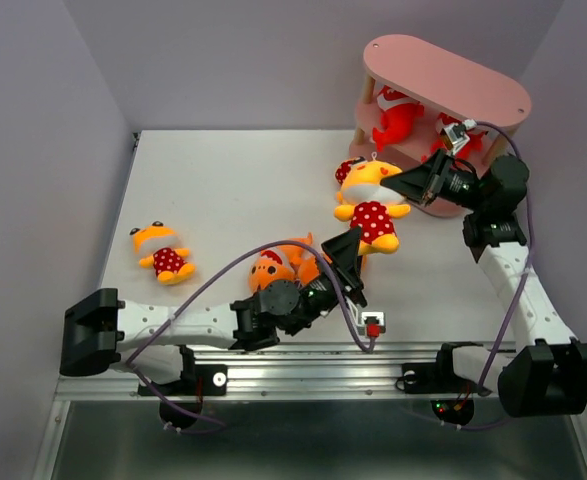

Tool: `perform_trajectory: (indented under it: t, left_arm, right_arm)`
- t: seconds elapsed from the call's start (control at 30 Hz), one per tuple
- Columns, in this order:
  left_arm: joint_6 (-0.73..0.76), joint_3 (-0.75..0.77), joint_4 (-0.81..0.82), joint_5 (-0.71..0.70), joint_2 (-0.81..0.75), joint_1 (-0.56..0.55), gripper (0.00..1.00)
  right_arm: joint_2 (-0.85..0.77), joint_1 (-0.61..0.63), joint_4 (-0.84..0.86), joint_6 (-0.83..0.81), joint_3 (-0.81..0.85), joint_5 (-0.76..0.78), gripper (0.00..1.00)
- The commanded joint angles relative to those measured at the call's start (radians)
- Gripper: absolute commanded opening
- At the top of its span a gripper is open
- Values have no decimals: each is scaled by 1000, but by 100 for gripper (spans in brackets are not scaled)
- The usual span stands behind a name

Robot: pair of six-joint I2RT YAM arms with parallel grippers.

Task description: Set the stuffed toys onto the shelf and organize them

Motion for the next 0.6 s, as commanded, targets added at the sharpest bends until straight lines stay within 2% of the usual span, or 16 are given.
perform_trajectory:
  t: [0.0, 0.03, 0.07, 0.1, 0.13, 0.17, 0.2, 0.33, 0.37, 0.4, 0.5, 0.57]
  left_arm:
    - [-313, -5, 210, -43, -62, -45, 69]
    - [-379, 0, 201, -55, -72, -65, 74]
    - [-508, 3, 189, -83, -85, -75, 79]
    - [-573, 7, 158, -95, -114, -84, 90]
    - [-639, 7, 131, -101, -132, -91, 96]
    - [-705, 7, 108, -89, -155, -99, 99]
    - [-856, 6, 85, -76, -204, -104, 99]
    - [-1235, -40, -1, 30, -338, -104, 99]
    - [-1306, -60, 12, 38, -379, -101, 99]
    - [-1458, -106, 56, 49, -396, -96, 99]
    - [-1686, -173, 129, 99, -433, -76, 99]
    - [-1855, -256, 239, 138, -442, -58, 99]
  right_arm:
    - [-71, -27, 89, -96, 6, -35, 1]
    - [-80, -36, 87, -122, 10, -41, 1]
    - [-89, -47, 87, -145, 11, -44, 1]
    - [-106, -67, 87, -187, 13, -44, 1]
    - [-114, -79, 87, -201, 10, -45, 1]
    - [-120, -91, 89, -207, 8, -49, 1]
    - [-123, -114, 90, -216, 10, -62, 1]
    - [-141, -134, 89, -294, 2, -87, 1]
    - [-147, -134, 90, -334, -3, -88, 1]
    - [-157, -134, 90, -354, -18, -90, 1]
    - [-193, -143, 89, -432, -49, -85, 1]
    - [-213, -143, 90, -457, -76, -91, 1]
